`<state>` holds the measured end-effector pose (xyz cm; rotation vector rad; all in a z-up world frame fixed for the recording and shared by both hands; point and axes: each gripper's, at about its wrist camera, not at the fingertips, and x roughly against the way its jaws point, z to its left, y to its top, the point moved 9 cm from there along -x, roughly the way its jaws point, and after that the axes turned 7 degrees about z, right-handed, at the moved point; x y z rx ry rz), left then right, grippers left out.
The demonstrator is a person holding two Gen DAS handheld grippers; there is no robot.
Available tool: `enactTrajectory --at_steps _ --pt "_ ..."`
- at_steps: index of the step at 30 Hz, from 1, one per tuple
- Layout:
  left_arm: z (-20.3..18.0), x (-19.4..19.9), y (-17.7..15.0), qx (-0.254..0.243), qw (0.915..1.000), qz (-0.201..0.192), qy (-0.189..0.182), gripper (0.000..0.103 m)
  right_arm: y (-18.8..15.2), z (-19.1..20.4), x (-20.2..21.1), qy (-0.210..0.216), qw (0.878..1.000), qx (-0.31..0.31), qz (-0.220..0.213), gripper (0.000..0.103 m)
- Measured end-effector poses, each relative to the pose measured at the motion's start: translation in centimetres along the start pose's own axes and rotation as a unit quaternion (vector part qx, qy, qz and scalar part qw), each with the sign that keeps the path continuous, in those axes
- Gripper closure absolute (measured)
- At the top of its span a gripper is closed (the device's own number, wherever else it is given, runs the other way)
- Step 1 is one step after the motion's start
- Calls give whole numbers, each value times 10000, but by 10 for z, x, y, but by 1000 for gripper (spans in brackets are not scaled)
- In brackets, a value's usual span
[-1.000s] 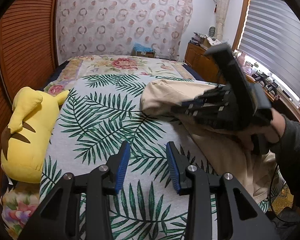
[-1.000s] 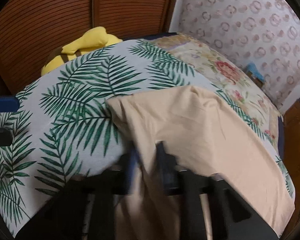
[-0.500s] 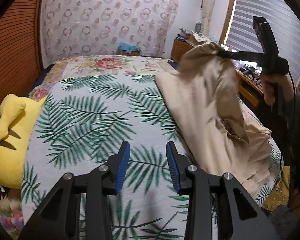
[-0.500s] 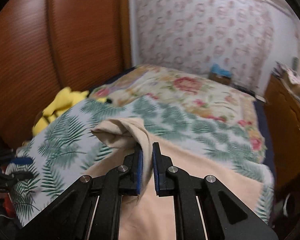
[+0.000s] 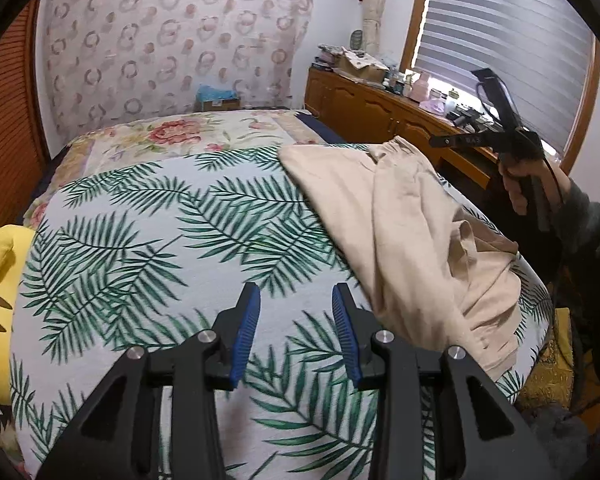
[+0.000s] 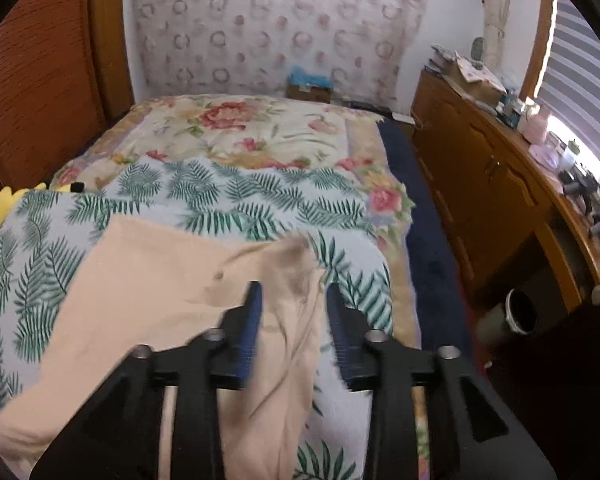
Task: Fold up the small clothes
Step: 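Fold the lifted shirt part over with the right gripper and lay it down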
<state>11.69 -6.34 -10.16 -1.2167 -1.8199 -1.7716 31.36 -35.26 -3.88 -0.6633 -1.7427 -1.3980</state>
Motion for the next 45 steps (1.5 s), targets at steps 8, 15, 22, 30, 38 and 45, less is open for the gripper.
enactTrajectory --at_steps 8,15,22,30,38,45 --pt "-17 -6 2 -89 9999 11 -90 67 -58 43 41 651 9972 222 -288 61" --pt "-29 -4 6 -87 9998 -78 -176 67 -104 97 58 1126 9920 513 -265 61" --pt "-37 -5 5 -118 9997 -84 -217 67 -133 129 48 1449 9878 566 -60 61" --pt "-45 -4 5 -163 9994 -94 -275 67 -138 127 55 1591 9852 570 -282 102" --pt "-61 -3 11 -292 9988 -108 -388 67 -151 72 131 1328 9872 242 -848 103" --pt "-81 -7 13 -471 9977 -81 -471 67 -191 37 144 748 9959 420 -301 103"
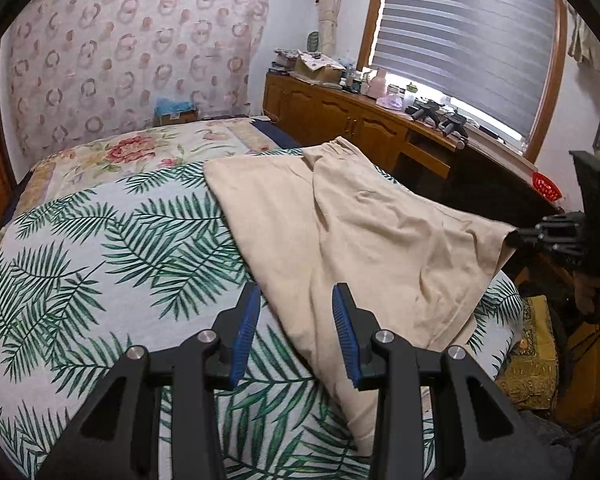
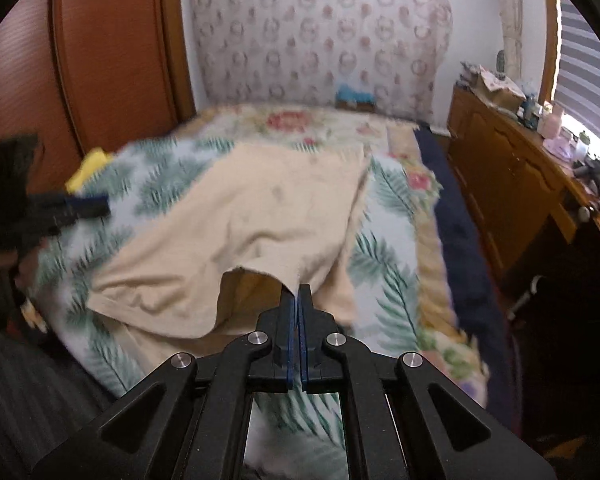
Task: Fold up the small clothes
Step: 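Fold the lifted shirt part over with the right gripper and lay it down, then grasp the peach T-shirt's hem with the right gripper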
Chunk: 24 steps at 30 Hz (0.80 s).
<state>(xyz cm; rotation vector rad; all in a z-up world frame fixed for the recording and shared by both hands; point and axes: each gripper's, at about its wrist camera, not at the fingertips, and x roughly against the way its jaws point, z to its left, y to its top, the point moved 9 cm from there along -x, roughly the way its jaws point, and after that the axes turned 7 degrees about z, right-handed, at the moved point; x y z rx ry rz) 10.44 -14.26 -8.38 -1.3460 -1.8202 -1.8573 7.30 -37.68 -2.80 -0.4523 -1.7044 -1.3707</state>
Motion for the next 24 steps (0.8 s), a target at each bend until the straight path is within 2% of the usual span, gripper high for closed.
enactTrajectory --at_steps 3,8,13,15,17,19,24 --pt "-5 -6 -2 -41 10000 78 -22 67 -22 -6 -10 -191 9991 57 386 103" --pt "-6 -17 -9 -57 9996 263 -12 67 -44 -16 -26 -251 9969 -65 736 103" --pt "-7 -18 -11 -40 9995 297 -5 67 -38 -27 -11 -280 9981 -253 482 98" --pt "-7 -18 -12 -46 9995 319 3 67 -29 -28 -1 -310 9988 -251 297 90" --pt "-7 -19 -14 -60 9994 348 11 67 -18 -30 7 -370 9989 -287 93 69" --pt "-8 -19 -14 -62 9993 365 20 67 -10 -31 7 -375 9987 -341 -56 57" --pt "-6 -22 -17 -38 9991 415 45 67 -1 -25 -22 -230 9990 -385 -37 56"
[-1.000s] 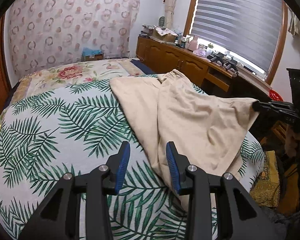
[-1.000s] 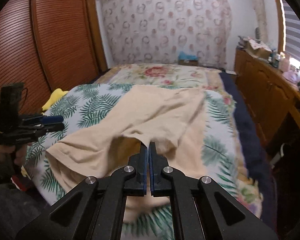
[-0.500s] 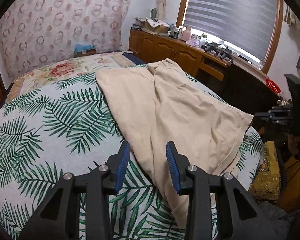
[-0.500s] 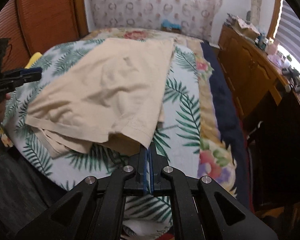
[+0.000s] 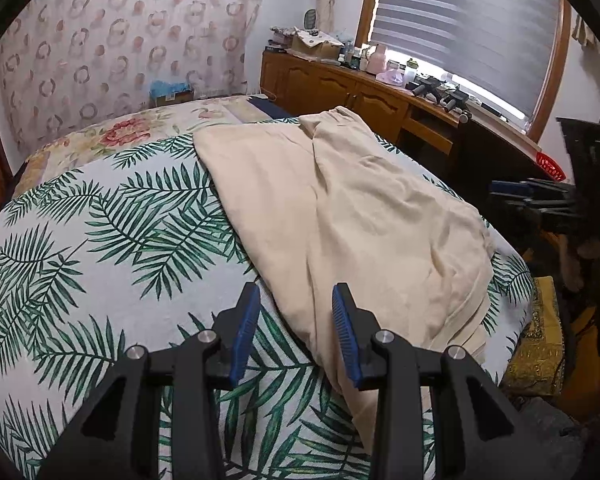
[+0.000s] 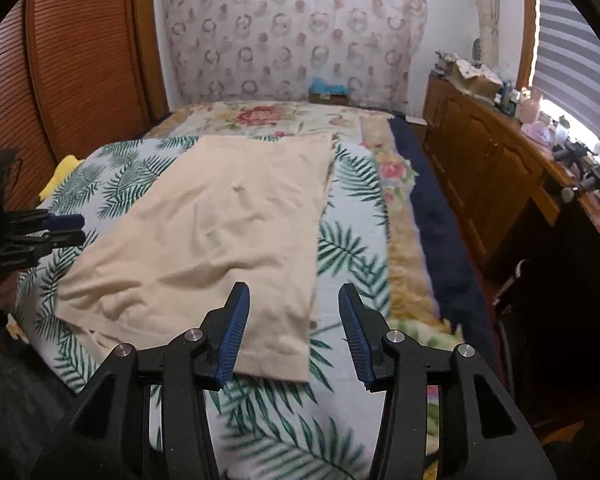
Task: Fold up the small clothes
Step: 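Grasp the peach T-shirt's hem with the right gripper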
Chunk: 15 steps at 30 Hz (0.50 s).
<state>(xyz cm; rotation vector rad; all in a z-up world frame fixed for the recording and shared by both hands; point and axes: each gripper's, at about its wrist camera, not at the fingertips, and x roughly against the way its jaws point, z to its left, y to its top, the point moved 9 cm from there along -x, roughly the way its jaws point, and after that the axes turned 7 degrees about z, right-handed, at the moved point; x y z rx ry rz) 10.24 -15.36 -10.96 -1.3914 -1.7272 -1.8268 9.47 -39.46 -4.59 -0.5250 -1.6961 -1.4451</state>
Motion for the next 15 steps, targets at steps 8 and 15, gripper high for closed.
enactTrajectory --at_steps 8,15 --pt "-1 -2 -2 14 10000 5 -47 67 9 3 -51 142 9996 -215 97 45" --pt "-7 -3 -5 -27 9999 41 -93 67 -6 -1 -70 356 9978 -423 368 45"
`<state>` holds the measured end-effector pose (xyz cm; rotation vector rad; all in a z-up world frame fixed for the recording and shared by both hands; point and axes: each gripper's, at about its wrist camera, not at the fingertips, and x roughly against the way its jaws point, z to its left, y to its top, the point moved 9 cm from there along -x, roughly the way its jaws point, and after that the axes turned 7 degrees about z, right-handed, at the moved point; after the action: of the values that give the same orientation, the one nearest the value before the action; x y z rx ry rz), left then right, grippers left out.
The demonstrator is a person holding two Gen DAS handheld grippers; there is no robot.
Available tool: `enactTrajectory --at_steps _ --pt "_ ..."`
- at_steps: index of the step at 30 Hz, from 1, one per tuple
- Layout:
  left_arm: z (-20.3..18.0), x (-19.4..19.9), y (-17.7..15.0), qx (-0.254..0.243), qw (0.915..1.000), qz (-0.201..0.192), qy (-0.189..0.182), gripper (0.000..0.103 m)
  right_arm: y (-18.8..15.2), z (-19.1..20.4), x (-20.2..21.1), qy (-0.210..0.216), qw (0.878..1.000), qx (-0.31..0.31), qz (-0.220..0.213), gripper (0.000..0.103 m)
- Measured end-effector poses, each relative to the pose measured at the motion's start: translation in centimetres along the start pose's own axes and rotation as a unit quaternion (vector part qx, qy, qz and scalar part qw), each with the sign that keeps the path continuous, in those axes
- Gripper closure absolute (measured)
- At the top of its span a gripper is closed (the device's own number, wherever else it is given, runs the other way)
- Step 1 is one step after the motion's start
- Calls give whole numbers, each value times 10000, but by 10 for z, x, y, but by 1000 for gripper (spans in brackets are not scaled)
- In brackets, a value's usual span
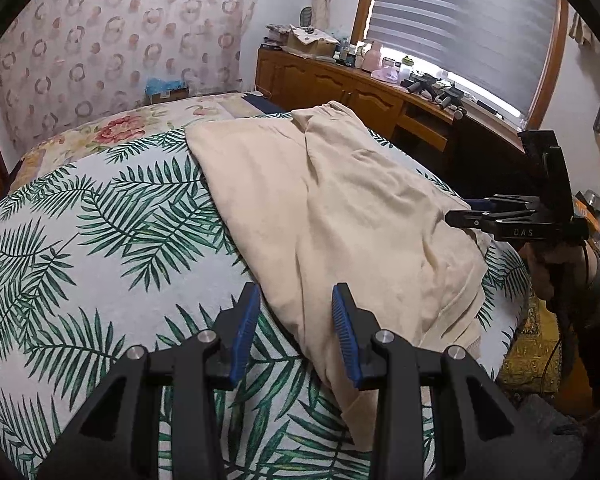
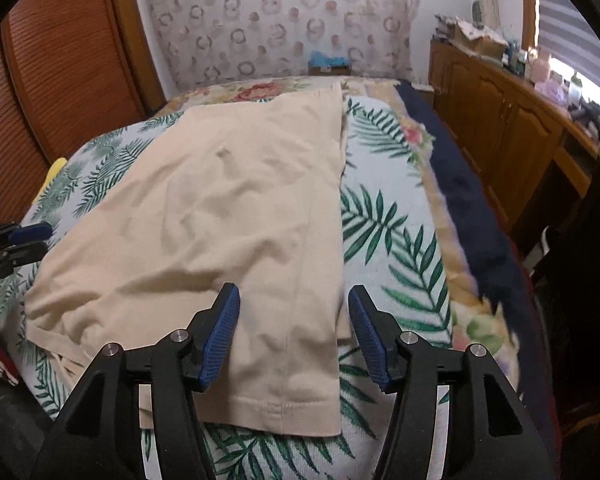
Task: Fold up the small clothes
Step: 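Grasp the peach T-shirt's hem with the right gripper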
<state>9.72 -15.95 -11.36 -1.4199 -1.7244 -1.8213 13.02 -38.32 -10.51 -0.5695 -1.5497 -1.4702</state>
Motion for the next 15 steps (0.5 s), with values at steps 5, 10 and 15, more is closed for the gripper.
enactTrajectory --at_steps 5,10,15 --pt "-2 0 -1 -1 10000 28 -8 67 -7 5 0 335 9994 55 60 88" --pt "-1 4 -11 26 9999 103 -117 65 -8 15 11 332 9989 315 -55 98" --pt "0 4 -22 74 9995 209 -211 62 -8 13 16 291 9993 204 -151 97"
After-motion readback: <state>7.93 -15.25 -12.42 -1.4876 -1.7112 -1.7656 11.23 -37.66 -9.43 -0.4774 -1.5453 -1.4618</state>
